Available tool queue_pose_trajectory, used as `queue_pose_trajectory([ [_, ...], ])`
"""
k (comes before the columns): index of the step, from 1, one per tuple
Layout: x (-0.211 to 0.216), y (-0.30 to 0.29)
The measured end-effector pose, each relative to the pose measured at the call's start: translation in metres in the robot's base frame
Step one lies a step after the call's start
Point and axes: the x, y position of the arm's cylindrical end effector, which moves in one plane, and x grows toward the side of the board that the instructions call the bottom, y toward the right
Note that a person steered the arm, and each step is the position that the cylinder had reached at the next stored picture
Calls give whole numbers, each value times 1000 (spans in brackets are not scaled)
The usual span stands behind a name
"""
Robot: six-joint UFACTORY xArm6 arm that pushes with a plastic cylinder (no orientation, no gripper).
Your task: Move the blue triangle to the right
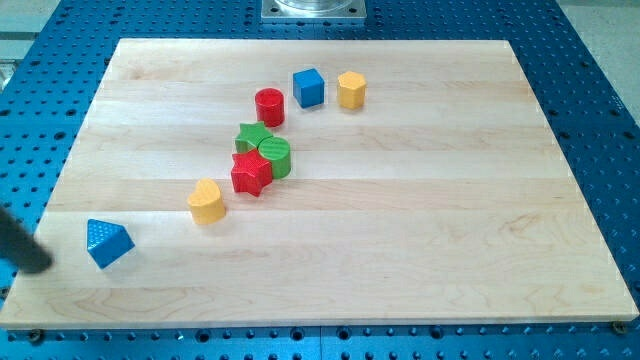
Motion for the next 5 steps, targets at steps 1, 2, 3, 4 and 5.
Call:
queue_pose_trajectory([
  [1,-17,21],
  [2,-16,20],
  [3,-5,23],
  [4,-11,72],
  [5,-12,98],
])
